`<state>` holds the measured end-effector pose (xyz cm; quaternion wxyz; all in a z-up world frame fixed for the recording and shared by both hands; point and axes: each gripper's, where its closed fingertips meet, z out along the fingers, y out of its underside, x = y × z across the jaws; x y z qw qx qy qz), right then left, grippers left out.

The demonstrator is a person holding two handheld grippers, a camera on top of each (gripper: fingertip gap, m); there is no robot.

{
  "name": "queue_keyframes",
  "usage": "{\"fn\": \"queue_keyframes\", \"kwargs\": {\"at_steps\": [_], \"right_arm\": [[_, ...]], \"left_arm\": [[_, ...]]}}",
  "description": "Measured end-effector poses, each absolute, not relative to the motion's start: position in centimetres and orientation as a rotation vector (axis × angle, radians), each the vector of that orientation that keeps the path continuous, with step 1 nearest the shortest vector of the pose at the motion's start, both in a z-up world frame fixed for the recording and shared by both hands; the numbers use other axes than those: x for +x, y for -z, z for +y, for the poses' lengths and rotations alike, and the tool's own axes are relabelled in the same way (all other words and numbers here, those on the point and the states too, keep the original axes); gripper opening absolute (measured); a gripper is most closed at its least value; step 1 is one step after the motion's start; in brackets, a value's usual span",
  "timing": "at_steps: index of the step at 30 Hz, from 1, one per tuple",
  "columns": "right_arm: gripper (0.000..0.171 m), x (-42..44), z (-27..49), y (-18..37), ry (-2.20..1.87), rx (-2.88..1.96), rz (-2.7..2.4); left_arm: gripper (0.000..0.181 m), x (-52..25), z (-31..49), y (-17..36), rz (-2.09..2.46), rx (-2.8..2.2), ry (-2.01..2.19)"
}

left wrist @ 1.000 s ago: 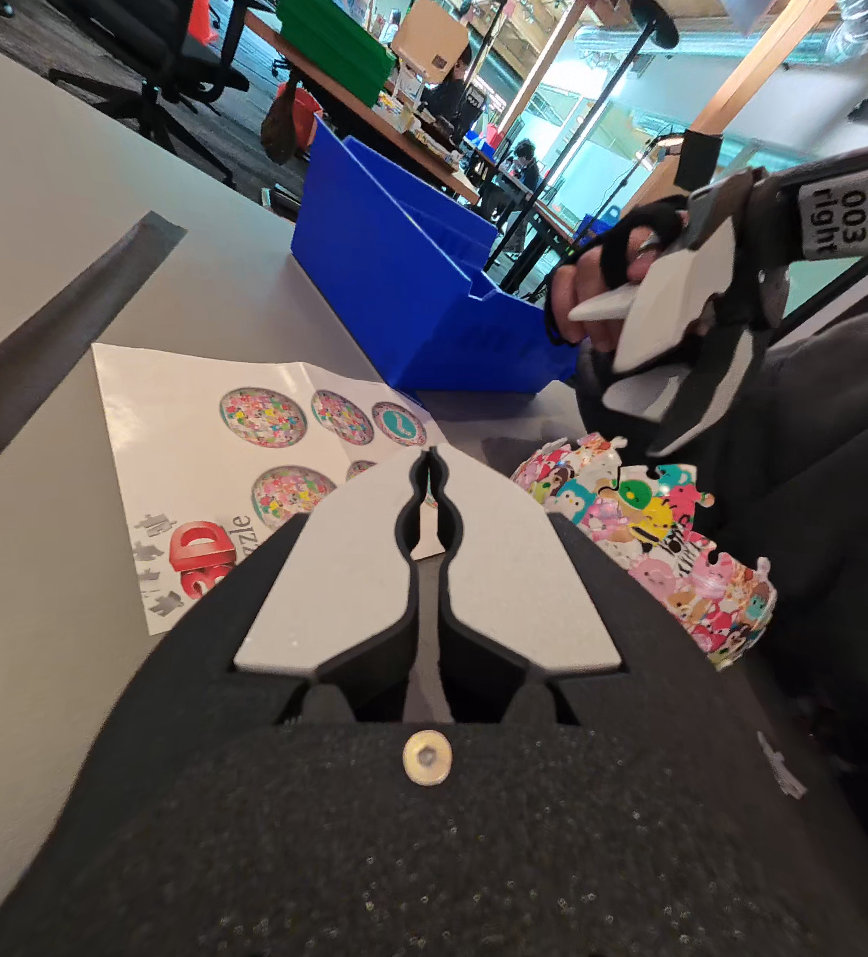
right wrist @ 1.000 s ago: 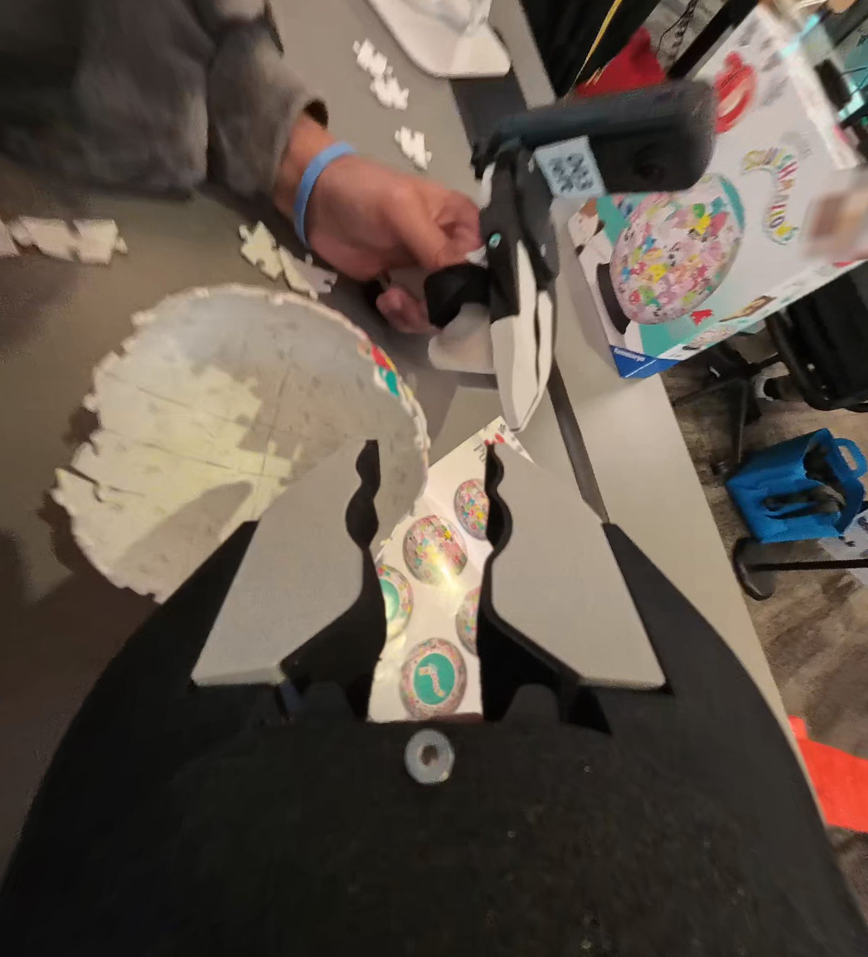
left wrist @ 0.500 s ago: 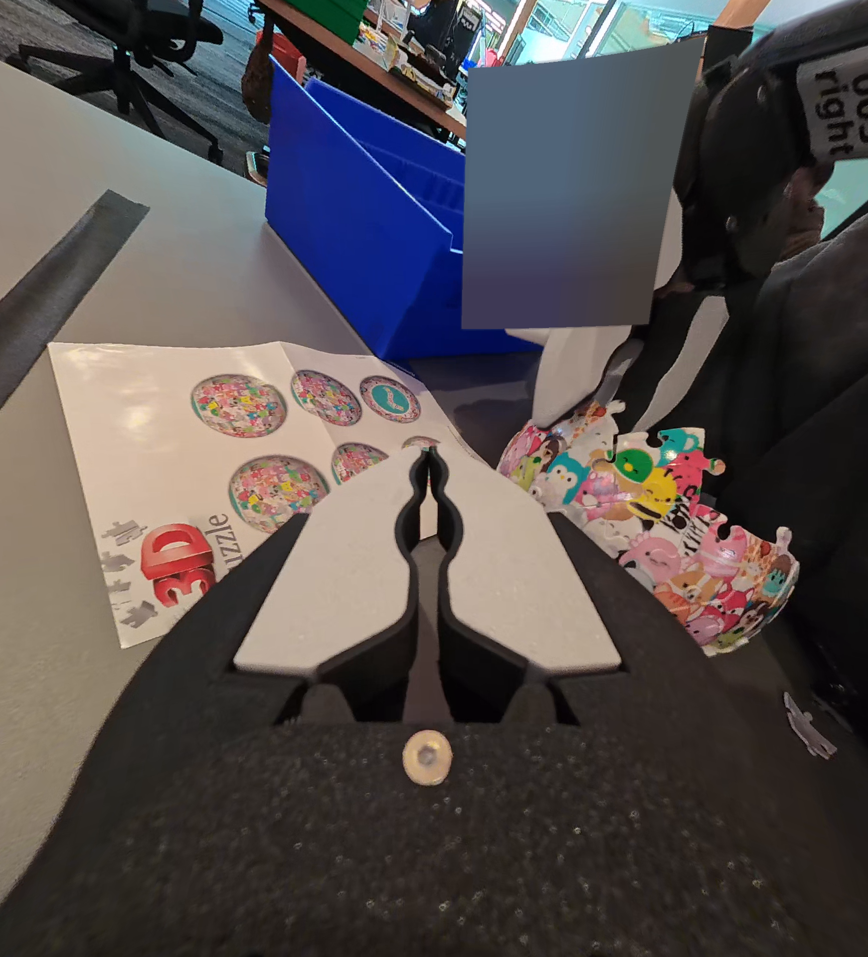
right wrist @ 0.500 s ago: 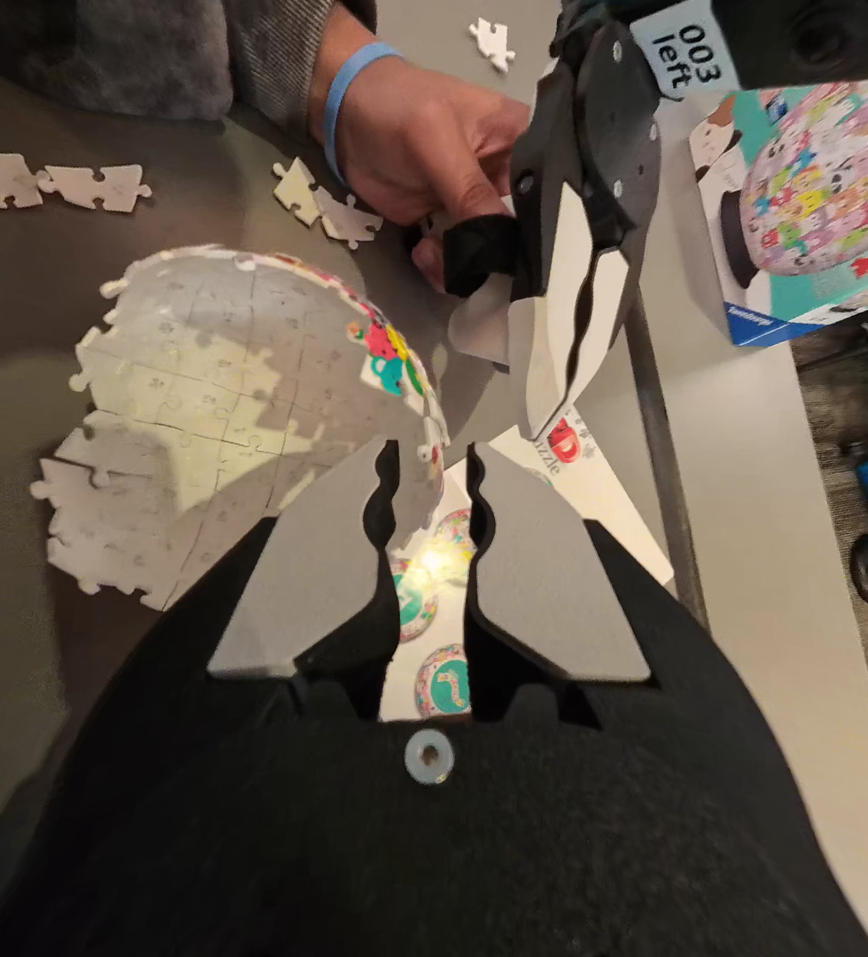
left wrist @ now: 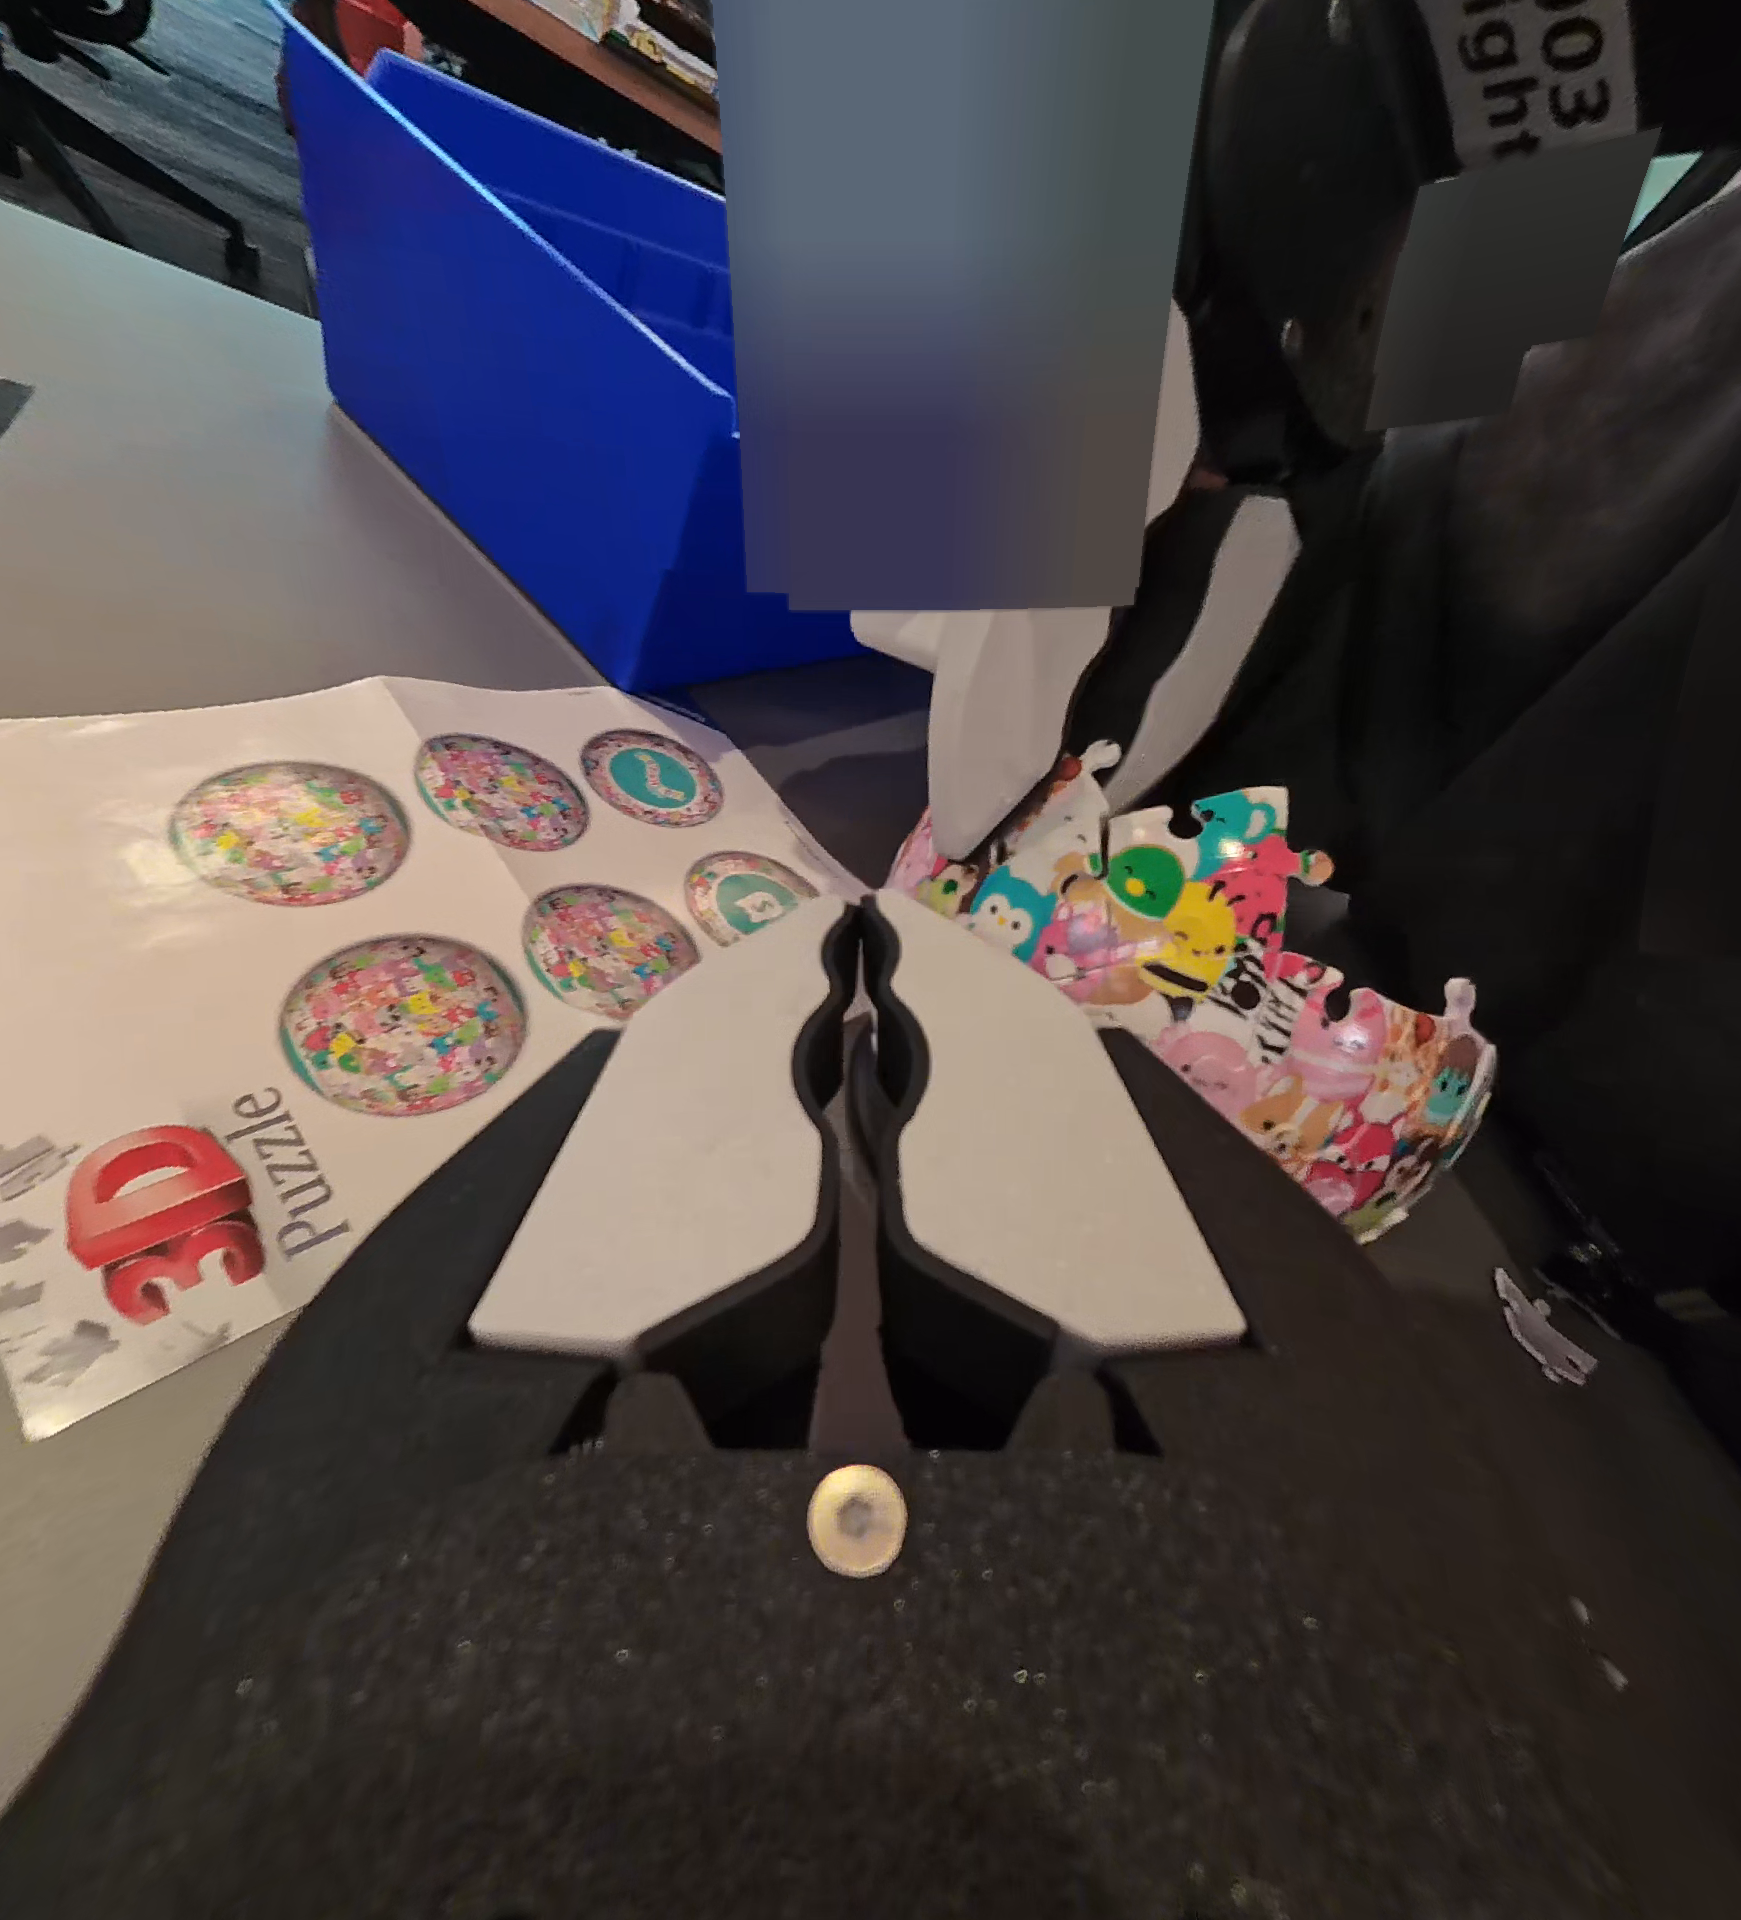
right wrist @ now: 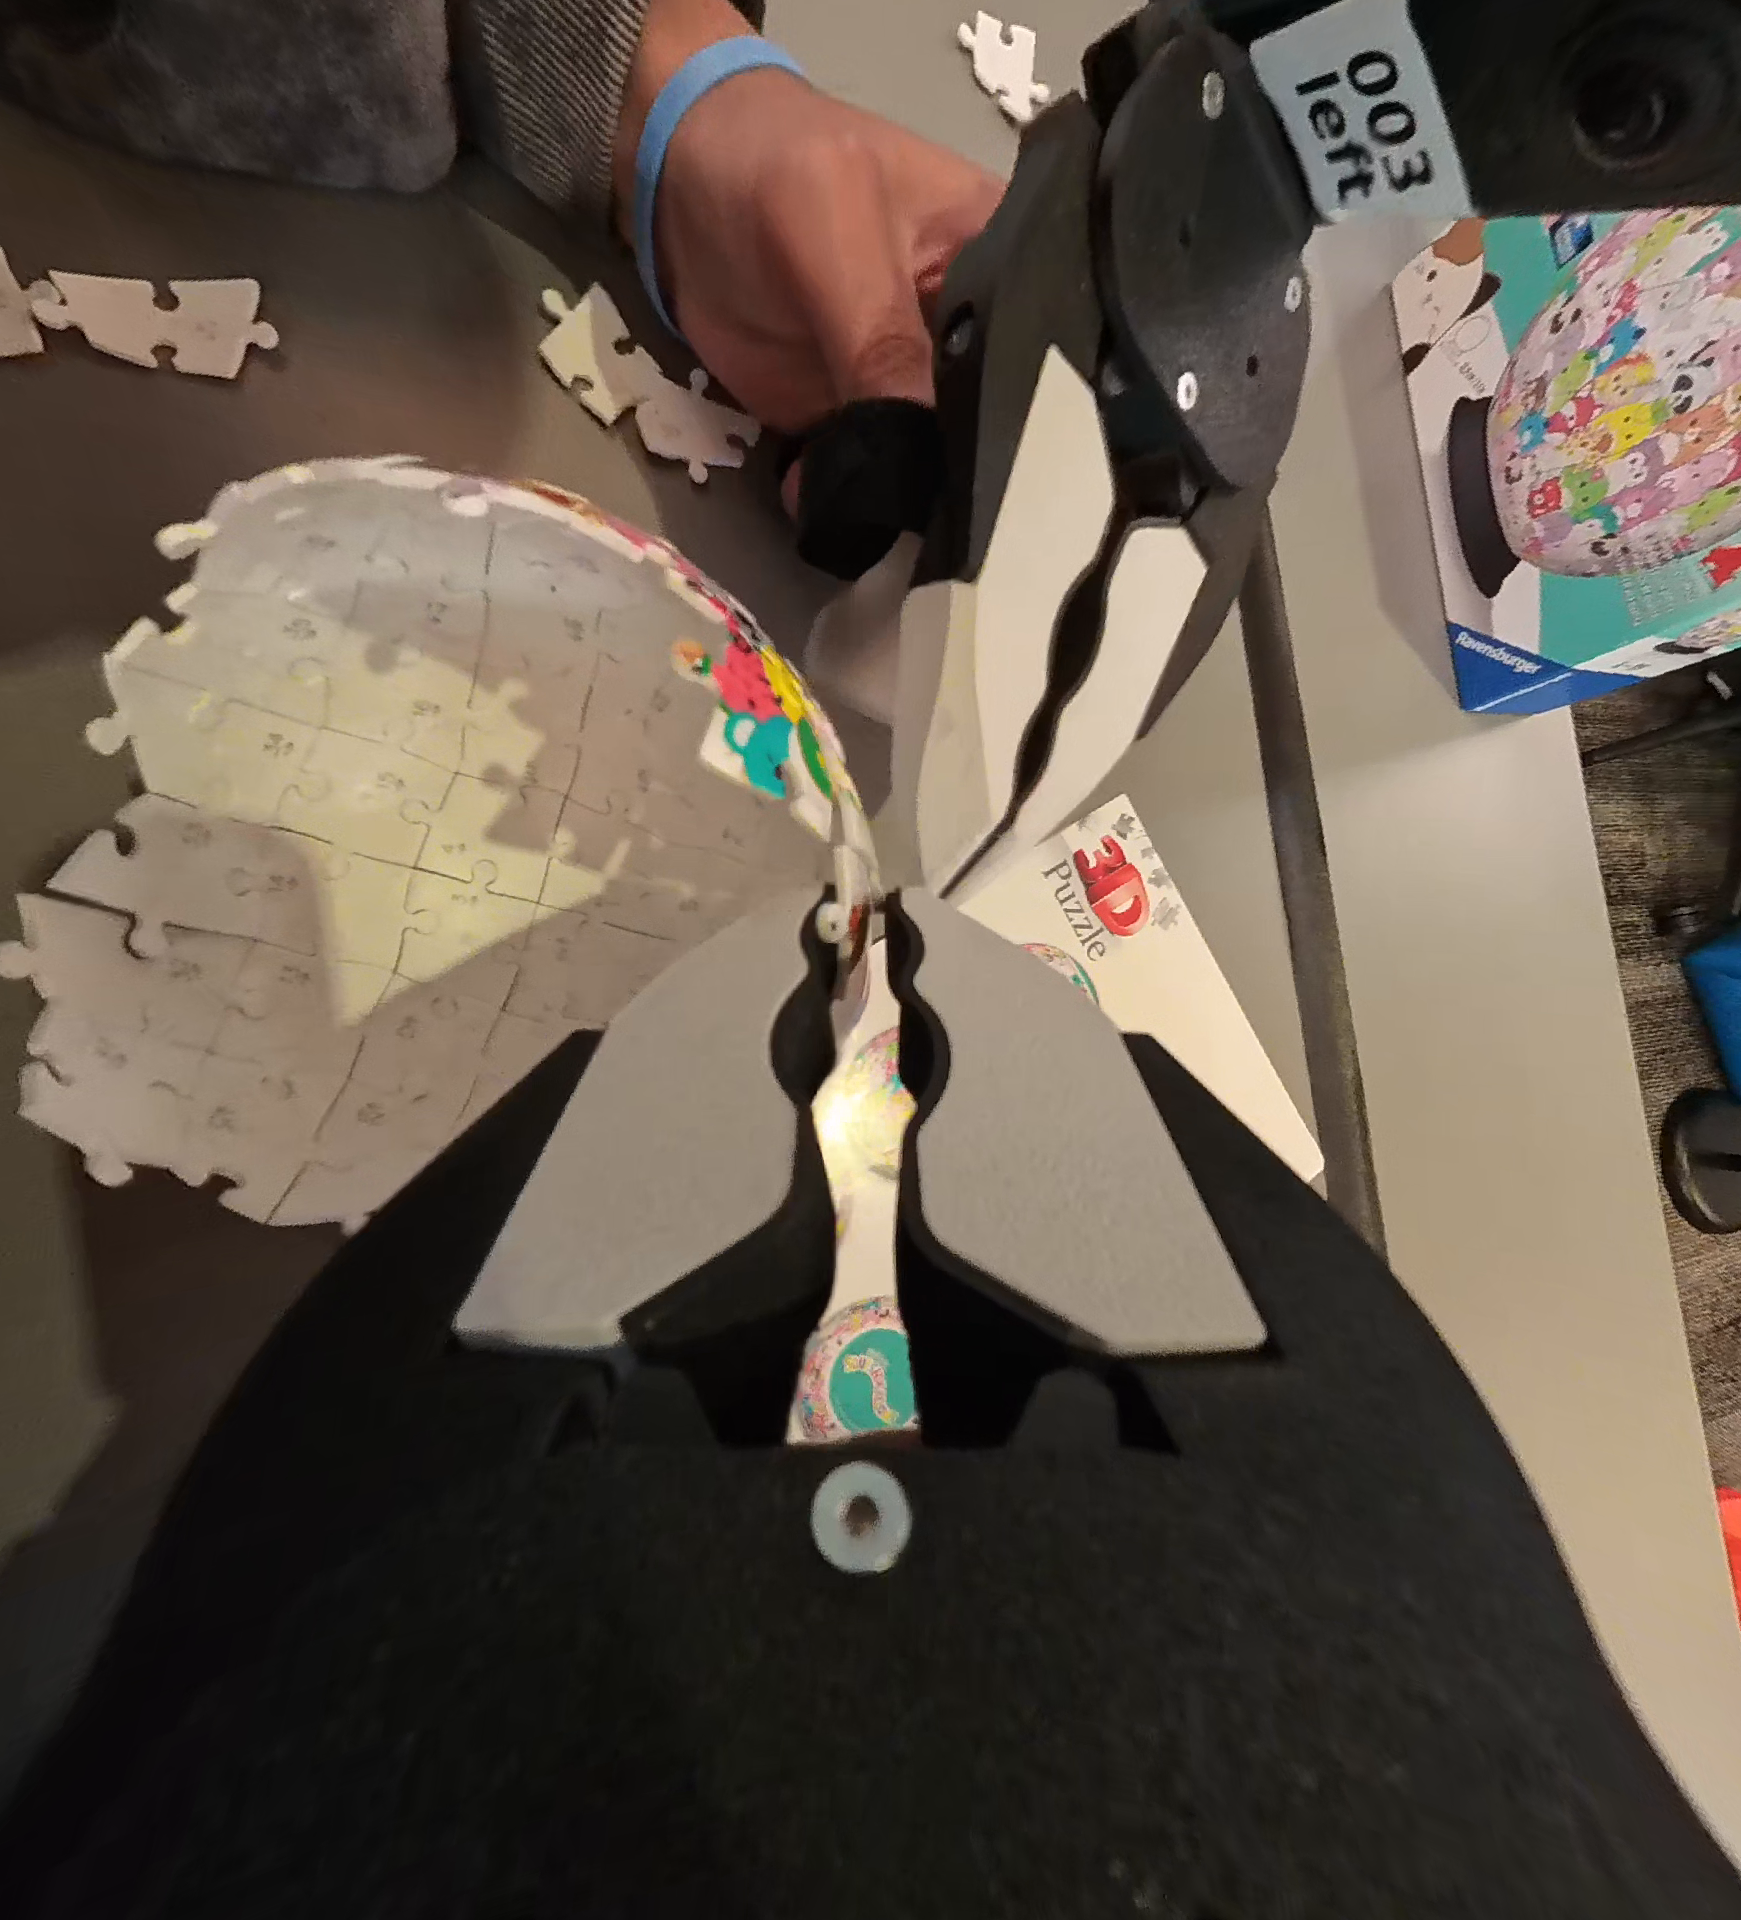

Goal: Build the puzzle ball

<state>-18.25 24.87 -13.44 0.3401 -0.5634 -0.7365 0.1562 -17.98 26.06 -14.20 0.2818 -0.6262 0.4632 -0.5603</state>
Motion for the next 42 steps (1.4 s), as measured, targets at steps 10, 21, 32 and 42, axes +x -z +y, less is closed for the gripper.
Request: {"fn": "queue_keyframes", "kwargs": {"at_steps": [10,21,32,42], "right_arm": [[0.005,-18.35,24.97,13.50,-0.373,-1.456,-1.902],[0.005,-18.27,25.05,13.63,-0.388,-1.502,-1.857],[0.013,-18.13,25.26,13.15,-0.387,-1.513,-1.814],[0.004,-18.56,24.94,13.09,-0.340,-1.432,-1.812]], "left_arm": [[0.000,-17.78,25.30,13.28,1.238,-1.604,1.552],[0.000,-17.73,25.18,13.22,1.237,-1.596,1.553],[0.000,-17.72,25.14,13.20,1.235,-1.599,1.561],[0.000,-17.67,25.22,13.19,1.232,-1.603,1.561]]}}
